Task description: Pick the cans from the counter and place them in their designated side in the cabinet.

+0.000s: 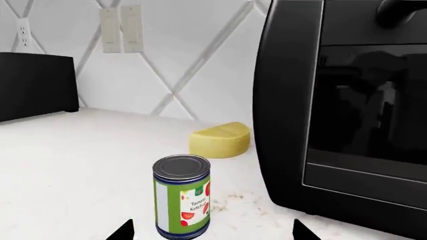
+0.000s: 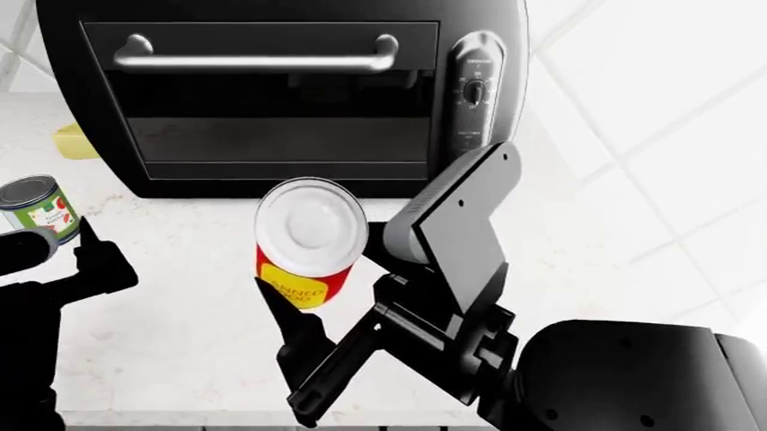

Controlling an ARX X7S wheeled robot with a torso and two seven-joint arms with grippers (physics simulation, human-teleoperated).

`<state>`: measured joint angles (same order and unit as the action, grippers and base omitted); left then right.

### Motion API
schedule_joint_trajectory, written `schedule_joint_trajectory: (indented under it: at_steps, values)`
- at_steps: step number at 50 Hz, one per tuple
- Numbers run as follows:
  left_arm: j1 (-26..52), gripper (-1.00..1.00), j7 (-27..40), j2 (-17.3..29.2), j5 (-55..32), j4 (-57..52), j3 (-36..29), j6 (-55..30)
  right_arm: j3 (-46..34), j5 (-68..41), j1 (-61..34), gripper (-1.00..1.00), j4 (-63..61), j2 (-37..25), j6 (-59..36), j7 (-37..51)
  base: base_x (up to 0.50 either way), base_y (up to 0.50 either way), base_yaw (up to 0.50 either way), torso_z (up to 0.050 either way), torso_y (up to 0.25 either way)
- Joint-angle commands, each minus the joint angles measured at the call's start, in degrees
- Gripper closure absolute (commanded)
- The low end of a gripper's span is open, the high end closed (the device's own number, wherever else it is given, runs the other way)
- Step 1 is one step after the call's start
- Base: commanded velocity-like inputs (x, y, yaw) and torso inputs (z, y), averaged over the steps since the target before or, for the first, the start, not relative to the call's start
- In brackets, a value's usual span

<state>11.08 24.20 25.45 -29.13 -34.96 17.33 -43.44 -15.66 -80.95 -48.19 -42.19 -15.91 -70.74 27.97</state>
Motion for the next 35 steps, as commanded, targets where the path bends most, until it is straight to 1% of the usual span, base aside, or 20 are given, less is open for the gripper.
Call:
schedule_joint_trajectory:
  at_steps: [1,7,14,35]
  values:
    - [1.3,-1.00,-0.7,-0.3,0.3,4.6,-0.5,1.3,-0.3,0.4,-0.5,1.00,-0.1,-0.2,0.8,-0.6,0.00,0.00,0.00,0.000,0.000]
    - [2.0,-1.00,-1.3,-0.9,-0.8,6.5,0.2,1.7,-1.1,0.8,-0.6,1.00,0.1,-0.5,1.3,-1.0,0.00,0.00,0.00,0.000,0.000]
    - [3.8,-1.00,-1.8,-0.5,0.1,9.0,-1.2,2.3,-1.7,1.9,0.0,1.00,0.2,-0.7,2.0,-1.8,0.00,0.00,0.00,0.002,0.001]
    - [7.3,-1.00,-2.4,0.0,3.6,19.2,-2.7,6.3,-2.9,1.8,0.5,1.00,0.7,-0.7,3.2,-1.9,0.00,0.00,0.00,0.000,0.000]
